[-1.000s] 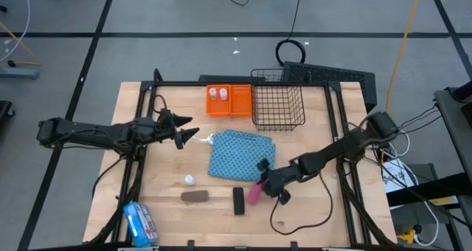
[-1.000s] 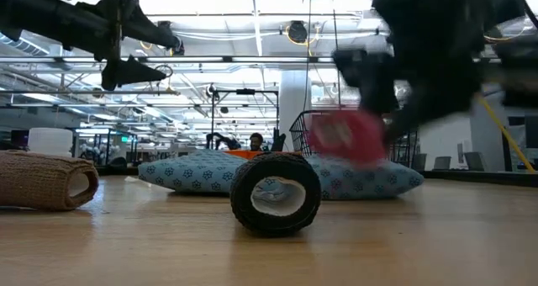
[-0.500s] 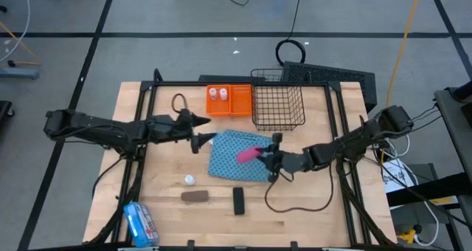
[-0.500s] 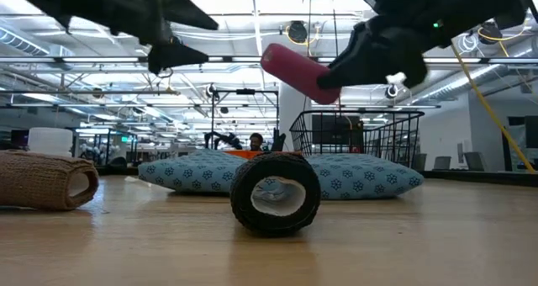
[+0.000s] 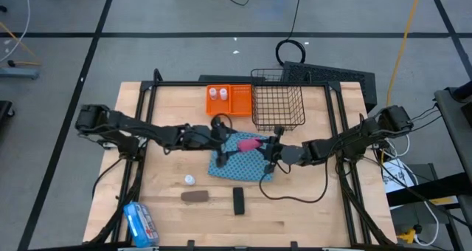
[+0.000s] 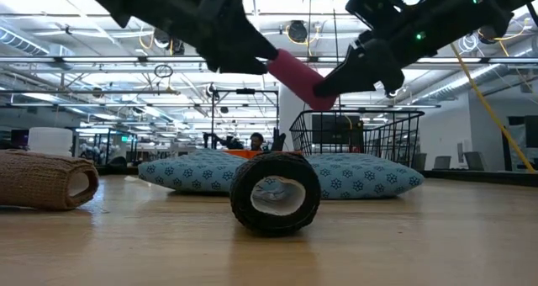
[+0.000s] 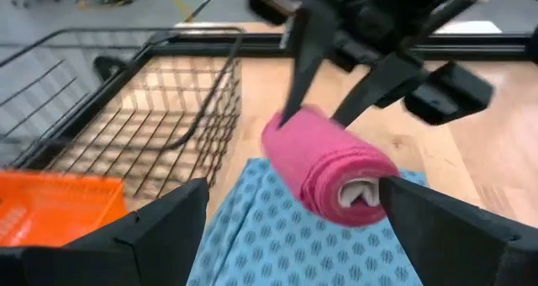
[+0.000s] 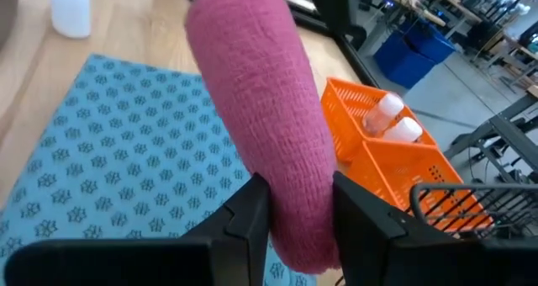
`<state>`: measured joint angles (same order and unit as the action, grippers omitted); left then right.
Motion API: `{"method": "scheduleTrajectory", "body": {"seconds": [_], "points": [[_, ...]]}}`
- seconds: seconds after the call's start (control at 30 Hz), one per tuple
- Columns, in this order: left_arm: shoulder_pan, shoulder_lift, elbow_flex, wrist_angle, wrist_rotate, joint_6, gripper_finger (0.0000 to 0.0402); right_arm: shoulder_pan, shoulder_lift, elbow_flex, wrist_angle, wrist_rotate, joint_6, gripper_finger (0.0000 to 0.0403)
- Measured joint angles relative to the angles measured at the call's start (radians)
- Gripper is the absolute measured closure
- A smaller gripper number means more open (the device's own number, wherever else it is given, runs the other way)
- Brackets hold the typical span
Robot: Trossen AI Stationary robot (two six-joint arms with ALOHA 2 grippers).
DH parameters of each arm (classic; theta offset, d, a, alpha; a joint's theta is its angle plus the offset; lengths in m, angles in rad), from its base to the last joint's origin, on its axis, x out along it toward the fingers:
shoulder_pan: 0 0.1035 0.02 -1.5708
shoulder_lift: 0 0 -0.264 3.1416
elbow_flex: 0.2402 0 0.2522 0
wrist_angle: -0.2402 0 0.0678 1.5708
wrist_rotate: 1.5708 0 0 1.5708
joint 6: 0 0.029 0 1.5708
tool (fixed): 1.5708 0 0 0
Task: Pick & Place Medicine items
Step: Put the pink bandage into the right orange basket
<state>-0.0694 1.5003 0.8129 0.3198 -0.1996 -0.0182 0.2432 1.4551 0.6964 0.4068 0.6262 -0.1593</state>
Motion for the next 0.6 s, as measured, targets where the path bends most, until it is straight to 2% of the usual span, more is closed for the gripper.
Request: {"method": "scheduleTrajectory", "body": {"seconds": [0.2,0.4,0.6], "points": [[-0.005,0.050,0.056,0.001,0.008,0.010,0.0039,-0.001,0.000,0.000,-0.012,0.000,0.005,0.0308],[-0.007,0.046,0.059,0.002,0.112,0.013,0.0039,0.000,-0.002,-0.010,-0.004,-0.003,0.011,0.0308],[-0.011,0.031,0.057,0.025,0.135,0.005,0.0039,-0.007,-0.002,-0.023,0.015,0.002,0.050,0.0308]]}}
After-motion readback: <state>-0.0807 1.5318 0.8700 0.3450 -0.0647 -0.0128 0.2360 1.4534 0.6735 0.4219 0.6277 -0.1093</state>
